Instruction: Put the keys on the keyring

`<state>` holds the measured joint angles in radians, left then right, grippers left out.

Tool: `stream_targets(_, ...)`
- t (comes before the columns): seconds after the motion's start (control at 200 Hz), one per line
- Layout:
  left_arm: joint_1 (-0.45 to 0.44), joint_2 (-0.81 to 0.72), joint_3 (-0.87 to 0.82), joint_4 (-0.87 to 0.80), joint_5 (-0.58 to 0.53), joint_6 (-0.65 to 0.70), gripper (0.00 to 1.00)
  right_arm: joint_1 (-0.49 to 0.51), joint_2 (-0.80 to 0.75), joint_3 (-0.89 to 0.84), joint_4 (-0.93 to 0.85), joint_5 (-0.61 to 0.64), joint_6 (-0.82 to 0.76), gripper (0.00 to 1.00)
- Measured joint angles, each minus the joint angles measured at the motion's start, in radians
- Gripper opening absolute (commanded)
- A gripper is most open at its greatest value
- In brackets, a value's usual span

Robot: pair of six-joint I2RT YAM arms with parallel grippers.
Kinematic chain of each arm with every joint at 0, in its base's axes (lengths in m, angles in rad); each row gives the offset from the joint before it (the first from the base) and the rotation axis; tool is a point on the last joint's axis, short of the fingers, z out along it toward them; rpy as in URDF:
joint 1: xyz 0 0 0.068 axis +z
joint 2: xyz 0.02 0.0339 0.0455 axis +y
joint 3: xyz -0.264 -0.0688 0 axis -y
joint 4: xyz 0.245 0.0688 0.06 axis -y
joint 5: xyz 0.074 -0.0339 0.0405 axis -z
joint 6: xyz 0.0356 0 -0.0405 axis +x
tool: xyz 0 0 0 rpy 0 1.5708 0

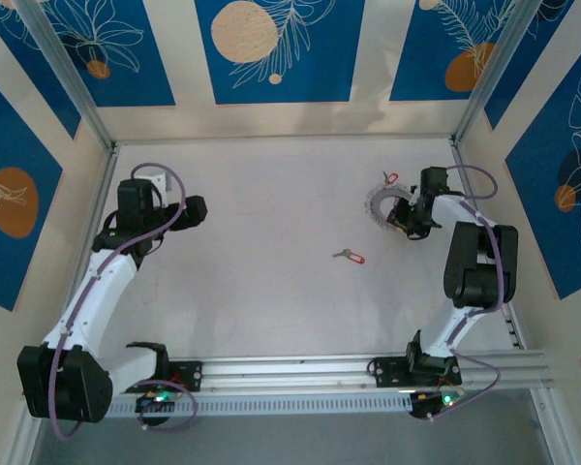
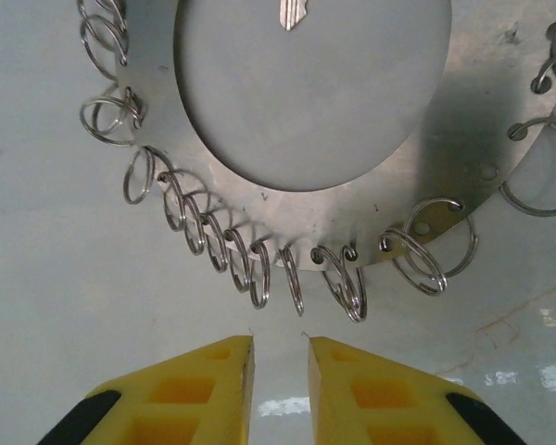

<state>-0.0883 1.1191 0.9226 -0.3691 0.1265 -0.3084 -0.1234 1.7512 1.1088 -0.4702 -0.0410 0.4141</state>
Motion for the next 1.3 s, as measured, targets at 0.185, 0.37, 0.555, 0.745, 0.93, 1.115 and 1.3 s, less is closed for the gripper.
stream_targets(0.185, 0.000, 0.000, 0.000, -0.007, 0.000, 0.000, 1.00, 0.012, 0.038, 0.005, -0.011, 0.000, -0.008, 0.19)
stream_targets(0.37, 0.000, -0.002, 0.000, -0.009, -0.001, 0.000, 1.00, 0.017, 0.050, 0.022, -0.017, 0.006, -0.008, 0.19)
stream_targets(0.555, 0.000, -0.006, 0.000, -0.012, -0.005, 0.000, 1.00, 0.016, 0.064, 0.039, -0.016, 0.012, -0.007, 0.18)
stream_targets(0.745, 0.000, -0.006, 0.000, -0.014, -0.008, 0.000, 1.00, 0.016, 0.086, 0.054, -0.014, 0.023, -0.007, 0.18)
stream_targets(0.93, 0.000, -0.006, 0.000, -0.014, -0.008, 0.000, 1.00, 0.016, 0.086, 0.054, -0.013, 0.042, -0.007, 0.20)
stream_targets(1.115, 0.000, -0.006, 0.000, -0.014, -0.009, 0.000, 1.00, 0.010, 0.086, 0.054, -0.012, 0.042, -0.006, 0.20)
stream_targets(1.3, 0.000, -0.013, 0.000, -0.014, -0.016, 0.000, 1.00, -0.005, 0.086, 0.054, -0.006, 0.040, -0.002, 0.23)
